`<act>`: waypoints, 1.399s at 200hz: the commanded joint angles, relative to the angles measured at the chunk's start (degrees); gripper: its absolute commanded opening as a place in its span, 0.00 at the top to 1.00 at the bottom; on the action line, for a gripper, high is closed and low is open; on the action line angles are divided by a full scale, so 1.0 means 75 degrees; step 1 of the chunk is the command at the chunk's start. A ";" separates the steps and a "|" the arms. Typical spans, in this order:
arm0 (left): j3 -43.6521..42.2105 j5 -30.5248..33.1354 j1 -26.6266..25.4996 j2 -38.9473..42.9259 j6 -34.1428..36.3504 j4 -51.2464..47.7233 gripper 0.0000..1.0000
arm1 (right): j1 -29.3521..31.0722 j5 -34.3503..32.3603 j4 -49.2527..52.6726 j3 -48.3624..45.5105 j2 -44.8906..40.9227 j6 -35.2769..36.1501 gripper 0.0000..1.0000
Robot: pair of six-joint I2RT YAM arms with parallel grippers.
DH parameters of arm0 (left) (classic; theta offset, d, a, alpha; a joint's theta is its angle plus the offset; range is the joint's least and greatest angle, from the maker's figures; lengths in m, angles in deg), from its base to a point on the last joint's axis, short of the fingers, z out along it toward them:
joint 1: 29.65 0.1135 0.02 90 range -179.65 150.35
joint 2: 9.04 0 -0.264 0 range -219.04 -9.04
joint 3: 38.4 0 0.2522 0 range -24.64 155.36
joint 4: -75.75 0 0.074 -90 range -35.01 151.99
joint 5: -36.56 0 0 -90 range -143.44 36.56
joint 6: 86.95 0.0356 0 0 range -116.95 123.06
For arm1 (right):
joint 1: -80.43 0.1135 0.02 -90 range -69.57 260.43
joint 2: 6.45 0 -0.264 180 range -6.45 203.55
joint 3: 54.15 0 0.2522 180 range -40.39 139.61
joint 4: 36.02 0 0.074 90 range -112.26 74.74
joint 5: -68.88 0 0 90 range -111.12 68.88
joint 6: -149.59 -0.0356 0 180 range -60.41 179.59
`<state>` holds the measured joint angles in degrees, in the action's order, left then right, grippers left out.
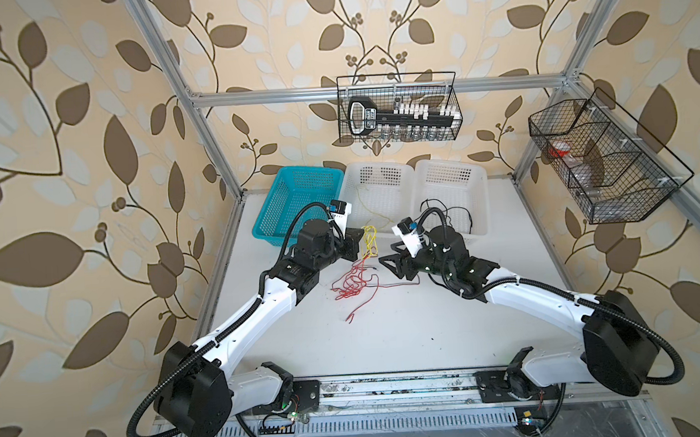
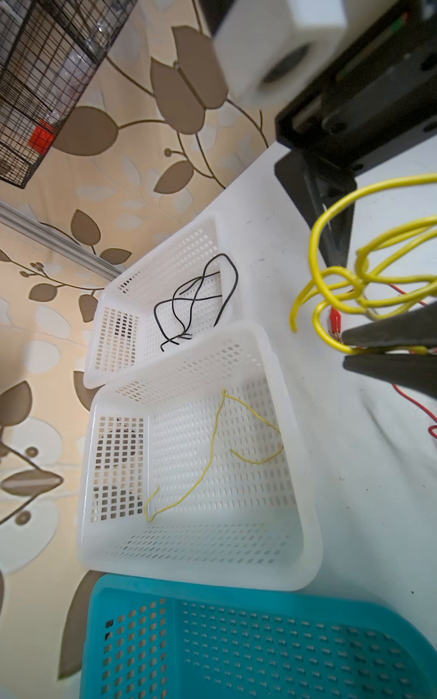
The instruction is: Untangle the cables
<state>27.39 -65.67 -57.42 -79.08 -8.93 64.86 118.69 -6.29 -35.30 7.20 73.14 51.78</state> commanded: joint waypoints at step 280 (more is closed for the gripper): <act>0.0329 0.0710 -0.0022 0.0102 -0.0603 0.0293 1.00 | 0.0373 -0.0793 -0.0805 -0.0281 0.0264 0.0219 1.00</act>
<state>28.24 -66.09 -57.83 -80.79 -15.01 66.00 122.29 -6.14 -44.37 7.55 77.18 51.97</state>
